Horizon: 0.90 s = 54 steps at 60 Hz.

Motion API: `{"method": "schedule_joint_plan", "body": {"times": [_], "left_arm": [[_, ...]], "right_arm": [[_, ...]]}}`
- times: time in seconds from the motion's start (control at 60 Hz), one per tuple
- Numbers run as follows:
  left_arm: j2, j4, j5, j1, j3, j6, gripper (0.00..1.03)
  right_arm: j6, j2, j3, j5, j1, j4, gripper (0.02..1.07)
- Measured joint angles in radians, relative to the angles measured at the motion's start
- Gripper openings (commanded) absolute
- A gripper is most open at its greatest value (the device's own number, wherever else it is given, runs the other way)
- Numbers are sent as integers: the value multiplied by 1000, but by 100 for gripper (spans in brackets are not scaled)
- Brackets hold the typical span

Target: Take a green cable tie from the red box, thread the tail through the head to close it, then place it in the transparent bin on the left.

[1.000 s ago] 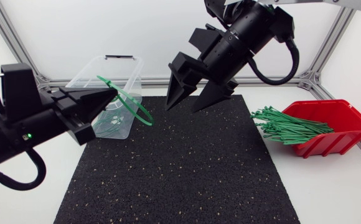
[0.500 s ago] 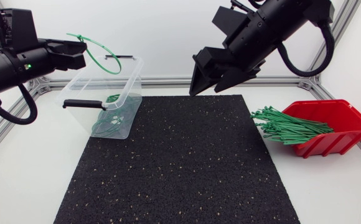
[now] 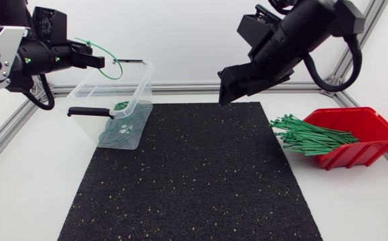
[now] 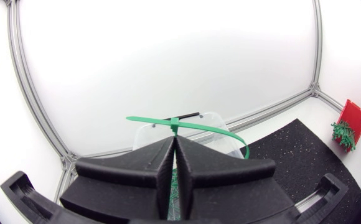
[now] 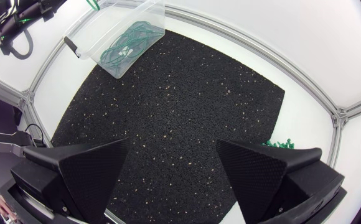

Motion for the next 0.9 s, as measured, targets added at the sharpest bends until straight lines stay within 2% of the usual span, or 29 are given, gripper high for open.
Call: {"method": "schedule_joint_plan", "body": {"times": [0.117, 0.217, 0.283, 0.333, 0.4, 0.45, 0.65, 0.9], "left_arm": [[37, -35, -21, 0, 42, 23, 11], [59, -37, -31, 0, 60, 46, 25], [70, -37, -47, 0, 61, 69, 47], [77, -37, -69, 0, 61, 82, 57], [84, -41, -95, 0, 61, 101, 86], [84, -50, -103, -2, 61, 111, 99], [81, -85, -122, -20, 62, 127, 99], [3, -98, -129, -17, 62, 127, 99]], "right_arm": [[-5, -15, -18, 29, 6, 9, 103], [-11, -21, -34, 51, 14, 20, 103], [-14, -23, -39, 68, 20, 20, 103], [-14, -25, -42, 78, 26, 26, 103], [-15, -31, -44, 97, 33, 28, 103], [-15, -37, -46, 103, 37, 31, 103], [-15, -63, -51, 138, 52, 50, 103], [-15, -126, -64, 264, 40, 99, 103]]}}
